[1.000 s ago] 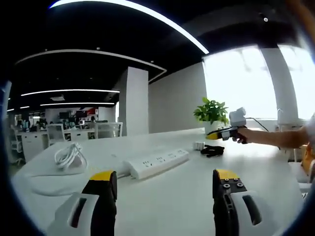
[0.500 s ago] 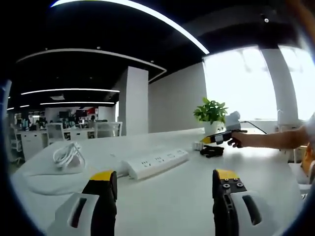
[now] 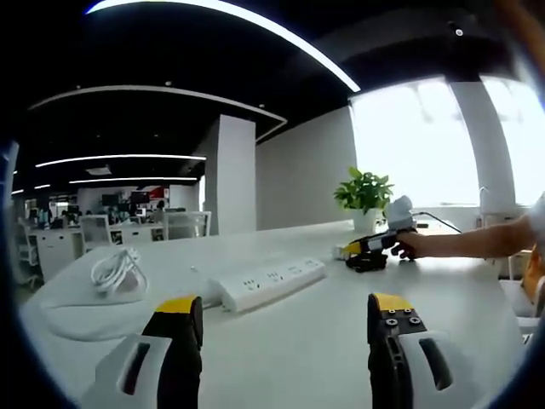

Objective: Straighten the power strip on the desk, plug the charger into it

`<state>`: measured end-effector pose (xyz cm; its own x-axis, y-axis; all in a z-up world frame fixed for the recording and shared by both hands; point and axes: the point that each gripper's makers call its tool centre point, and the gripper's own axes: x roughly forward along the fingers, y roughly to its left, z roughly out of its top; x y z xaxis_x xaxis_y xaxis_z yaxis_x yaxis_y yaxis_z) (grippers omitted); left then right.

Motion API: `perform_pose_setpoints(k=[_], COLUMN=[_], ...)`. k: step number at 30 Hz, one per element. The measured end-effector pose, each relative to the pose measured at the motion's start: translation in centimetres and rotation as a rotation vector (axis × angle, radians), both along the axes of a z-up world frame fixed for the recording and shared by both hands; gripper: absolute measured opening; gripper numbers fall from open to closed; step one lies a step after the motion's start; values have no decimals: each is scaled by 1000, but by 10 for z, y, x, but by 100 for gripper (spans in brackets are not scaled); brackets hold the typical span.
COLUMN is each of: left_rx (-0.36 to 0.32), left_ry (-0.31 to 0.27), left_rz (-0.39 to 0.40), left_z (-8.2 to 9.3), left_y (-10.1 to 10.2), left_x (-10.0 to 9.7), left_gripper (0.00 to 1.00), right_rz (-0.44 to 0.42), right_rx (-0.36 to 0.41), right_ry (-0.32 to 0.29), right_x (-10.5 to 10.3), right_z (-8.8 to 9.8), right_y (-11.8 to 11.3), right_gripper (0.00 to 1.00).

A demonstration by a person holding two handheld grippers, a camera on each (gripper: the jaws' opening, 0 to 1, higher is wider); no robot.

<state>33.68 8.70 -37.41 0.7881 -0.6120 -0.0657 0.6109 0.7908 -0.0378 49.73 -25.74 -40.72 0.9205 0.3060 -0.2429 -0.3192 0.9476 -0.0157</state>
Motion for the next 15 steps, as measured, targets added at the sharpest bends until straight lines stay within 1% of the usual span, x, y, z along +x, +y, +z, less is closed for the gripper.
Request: perform_pose_setpoints(k=[7, 15], left_rx=[11, 9], left_ry=[11, 11], left_rz=[1, 0], left_z=[-5, -5], left_y=[0, 0], left_x=[0, 1], left_gripper=[81, 81], right_rz=[8, 6], right_rx=[-1, -14], right_ry=[13, 24], right_x=[2, 3], right_z=[-4, -6], right_y=[4, 5], right_gripper=[44, 42])
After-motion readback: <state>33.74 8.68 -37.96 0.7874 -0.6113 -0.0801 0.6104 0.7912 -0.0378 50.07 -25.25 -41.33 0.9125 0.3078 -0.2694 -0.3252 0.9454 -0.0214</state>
